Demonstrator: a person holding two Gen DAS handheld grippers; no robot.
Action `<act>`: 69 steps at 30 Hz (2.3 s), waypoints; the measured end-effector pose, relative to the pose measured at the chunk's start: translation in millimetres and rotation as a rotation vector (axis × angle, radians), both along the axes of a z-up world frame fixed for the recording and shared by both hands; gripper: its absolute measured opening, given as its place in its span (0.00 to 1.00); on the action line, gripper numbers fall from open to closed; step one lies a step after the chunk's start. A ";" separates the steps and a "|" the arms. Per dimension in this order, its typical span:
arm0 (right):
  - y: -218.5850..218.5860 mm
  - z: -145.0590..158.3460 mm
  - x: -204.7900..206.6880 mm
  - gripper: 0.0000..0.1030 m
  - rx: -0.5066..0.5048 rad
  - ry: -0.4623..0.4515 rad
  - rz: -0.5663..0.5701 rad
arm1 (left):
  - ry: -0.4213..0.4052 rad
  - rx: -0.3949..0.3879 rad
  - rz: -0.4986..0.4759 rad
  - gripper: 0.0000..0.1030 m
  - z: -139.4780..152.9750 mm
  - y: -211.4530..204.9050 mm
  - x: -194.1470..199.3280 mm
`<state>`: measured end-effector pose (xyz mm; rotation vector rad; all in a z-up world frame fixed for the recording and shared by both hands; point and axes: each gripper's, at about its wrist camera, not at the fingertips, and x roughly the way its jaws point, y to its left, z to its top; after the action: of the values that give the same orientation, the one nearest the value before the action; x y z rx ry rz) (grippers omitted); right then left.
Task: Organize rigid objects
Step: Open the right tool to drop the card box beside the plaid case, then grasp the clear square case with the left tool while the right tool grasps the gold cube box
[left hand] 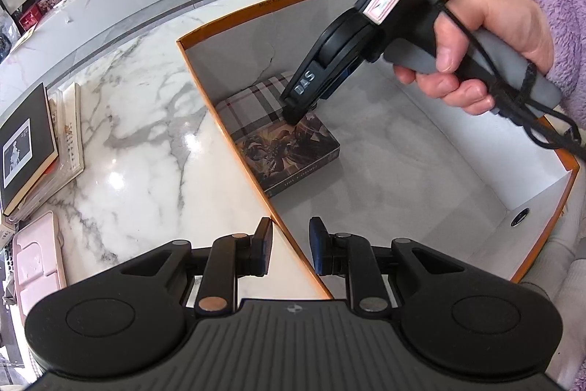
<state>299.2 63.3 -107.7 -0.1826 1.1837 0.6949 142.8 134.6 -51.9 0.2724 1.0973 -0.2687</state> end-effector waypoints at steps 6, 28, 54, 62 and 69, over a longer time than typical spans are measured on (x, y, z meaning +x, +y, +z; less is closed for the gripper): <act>-37.6 43.3 -19.4 0.47 0.088 -0.019 -0.003 | -0.038 -0.081 0.087 0.45 12.5 5.2 -2.1; -342.2 90.7 -123.3 0.50 0.339 -0.147 -0.463 | -0.188 -0.243 -0.084 0.42 78.1 -154.0 -26.2; -359.4 -4.8 -77.4 0.72 0.151 -0.040 -0.595 | -0.079 0.012 -0.348 0.42 2.0 -287.1 56.0; -387.7 -0.7 -85.7 0.65 0.132 -0.016 -0.729 | -0.033 0.004 -0.339 0.61 -9.0 -300.6 69.6; -422.7 8.5 -92.1 0.67 0.242 -0.025 -0.887 | 0.042 -0.004 -0.264 0.67 -23.6 -318.2 95.2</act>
<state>207.1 -359.4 -99.2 0.5151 1.0099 0.0429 238.0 -183.6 -75.5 0.4106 1.1024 -0.5135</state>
